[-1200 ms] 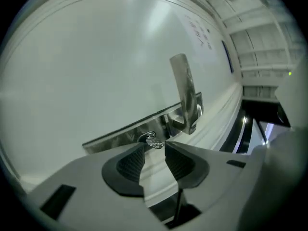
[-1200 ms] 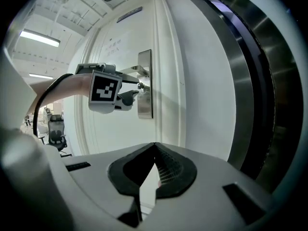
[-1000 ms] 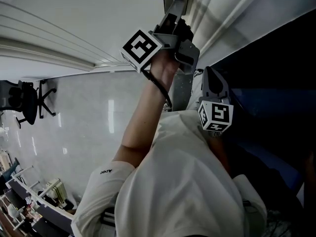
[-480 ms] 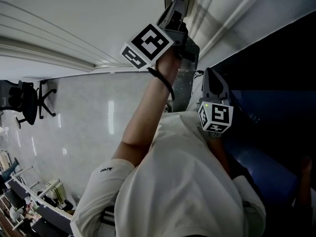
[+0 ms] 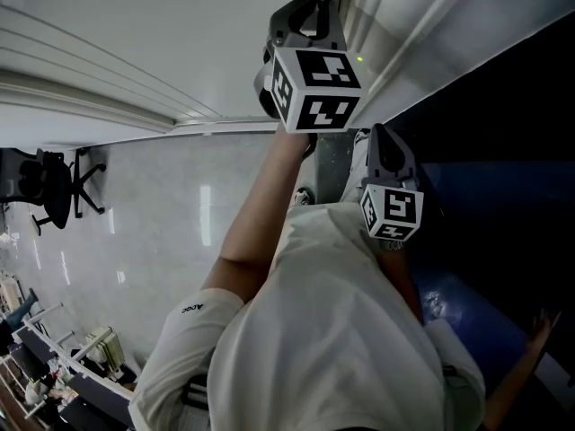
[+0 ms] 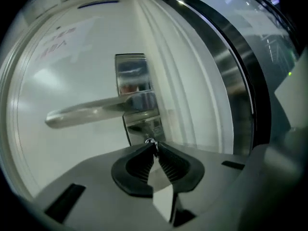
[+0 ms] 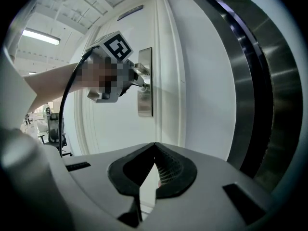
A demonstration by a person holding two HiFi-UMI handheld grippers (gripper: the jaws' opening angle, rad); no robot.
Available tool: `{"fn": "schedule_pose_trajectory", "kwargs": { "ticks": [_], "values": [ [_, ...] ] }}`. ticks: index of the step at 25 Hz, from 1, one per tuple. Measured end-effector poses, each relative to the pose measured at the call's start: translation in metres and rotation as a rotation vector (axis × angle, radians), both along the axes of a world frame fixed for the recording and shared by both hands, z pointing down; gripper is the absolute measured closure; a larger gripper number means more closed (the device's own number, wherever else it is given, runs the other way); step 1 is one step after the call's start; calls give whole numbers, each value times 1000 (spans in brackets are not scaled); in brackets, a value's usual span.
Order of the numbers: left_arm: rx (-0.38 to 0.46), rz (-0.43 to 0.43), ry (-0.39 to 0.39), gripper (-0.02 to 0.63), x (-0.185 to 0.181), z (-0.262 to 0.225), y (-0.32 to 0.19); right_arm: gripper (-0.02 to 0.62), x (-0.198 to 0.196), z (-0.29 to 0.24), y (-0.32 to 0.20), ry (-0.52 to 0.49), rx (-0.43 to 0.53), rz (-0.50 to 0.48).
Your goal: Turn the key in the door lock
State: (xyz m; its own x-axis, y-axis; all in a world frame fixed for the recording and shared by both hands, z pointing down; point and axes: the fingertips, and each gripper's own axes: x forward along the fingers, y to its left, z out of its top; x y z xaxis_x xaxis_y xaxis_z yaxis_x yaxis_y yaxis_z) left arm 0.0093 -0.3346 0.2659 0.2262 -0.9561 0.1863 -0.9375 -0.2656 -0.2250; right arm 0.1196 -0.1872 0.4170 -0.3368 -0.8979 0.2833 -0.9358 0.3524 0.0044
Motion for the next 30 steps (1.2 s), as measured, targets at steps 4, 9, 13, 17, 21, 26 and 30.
{"fn": "schedule_pose_trajectory", "kwargs": {
  "ticks": [4,9,13,17,21,26,30],
  "values": [
    [34,-29,-366,571,6,4,2,594,0,2,2,2,-2,-3],
    [70,27,-188,569,7,3,6,594,-1,3,0,2,-7,-4],
    [22,159,321,451,8,-6,16,594,0,7,0,6,-17,-9],
    [-25,219,708,448,-5,-10,18,594,-4,9,-2,14,-23,-18],
    [-100,245,1084,448,-18,-6,18,594,-6,11,-3,20,-24,-23],
    [-205,274,1533,448,-25,4,11,594,-5,11,-2,24,-27,-22],
    [-245,331,1664,449,-17,1,7,594,-8,11,-4,28,-29,-16]
  ]
}}
